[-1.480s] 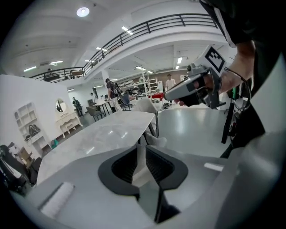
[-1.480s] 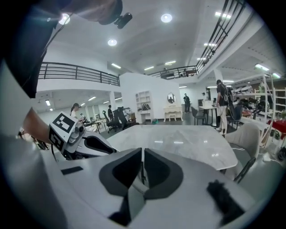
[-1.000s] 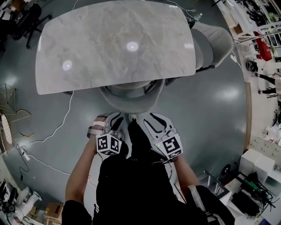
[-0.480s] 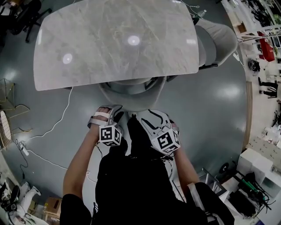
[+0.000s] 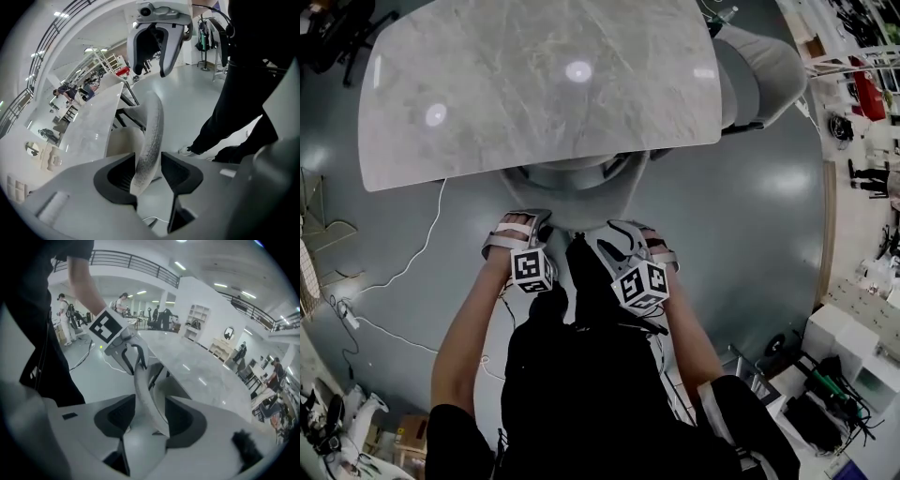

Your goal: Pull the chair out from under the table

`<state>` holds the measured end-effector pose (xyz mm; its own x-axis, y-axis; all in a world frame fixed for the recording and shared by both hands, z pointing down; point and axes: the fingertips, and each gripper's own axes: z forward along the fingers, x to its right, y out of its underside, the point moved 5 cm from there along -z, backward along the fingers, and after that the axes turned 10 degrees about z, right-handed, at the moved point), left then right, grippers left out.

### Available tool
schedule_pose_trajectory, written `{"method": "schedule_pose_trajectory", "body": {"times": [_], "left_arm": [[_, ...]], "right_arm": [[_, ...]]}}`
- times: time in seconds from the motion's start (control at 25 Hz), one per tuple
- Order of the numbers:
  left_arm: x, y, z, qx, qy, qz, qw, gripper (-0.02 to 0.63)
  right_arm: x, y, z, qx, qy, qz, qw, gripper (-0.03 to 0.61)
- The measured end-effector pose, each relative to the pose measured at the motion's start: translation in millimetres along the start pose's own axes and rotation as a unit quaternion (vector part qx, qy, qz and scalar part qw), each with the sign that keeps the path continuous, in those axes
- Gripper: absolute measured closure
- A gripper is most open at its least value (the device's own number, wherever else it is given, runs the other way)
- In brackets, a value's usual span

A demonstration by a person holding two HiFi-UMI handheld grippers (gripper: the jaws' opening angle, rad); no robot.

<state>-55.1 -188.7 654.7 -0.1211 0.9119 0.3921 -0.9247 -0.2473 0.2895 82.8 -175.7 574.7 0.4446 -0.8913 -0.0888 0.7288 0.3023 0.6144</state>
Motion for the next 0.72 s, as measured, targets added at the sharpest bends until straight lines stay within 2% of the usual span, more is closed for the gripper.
{"method": "schedule_pose_trajectory", "body": {"times": [0.24,0.44,0.72], "left_arm": [[-0.6,-0.9,14.3,-0.002,0.008,-0.015,0.9999,0.431],[-0.1,-0.7,22.6,-0.007,0.011,-0.003,0.9999,0.431],[-0.9,2.9,30.3,-0.011,0.003,-0.007,0.9999,0.422]], "right_arm": [[-1.7,15.7,16.3,-0.033,-0.013,-0.066,0.997,0.373],[4.8,17.2,36.7,-0.046,-0.023,-0.096,0.994,0.371],[1.6,25.8,68.4,-0.084,-0.039,-0.174,0.98,0.368]]}}
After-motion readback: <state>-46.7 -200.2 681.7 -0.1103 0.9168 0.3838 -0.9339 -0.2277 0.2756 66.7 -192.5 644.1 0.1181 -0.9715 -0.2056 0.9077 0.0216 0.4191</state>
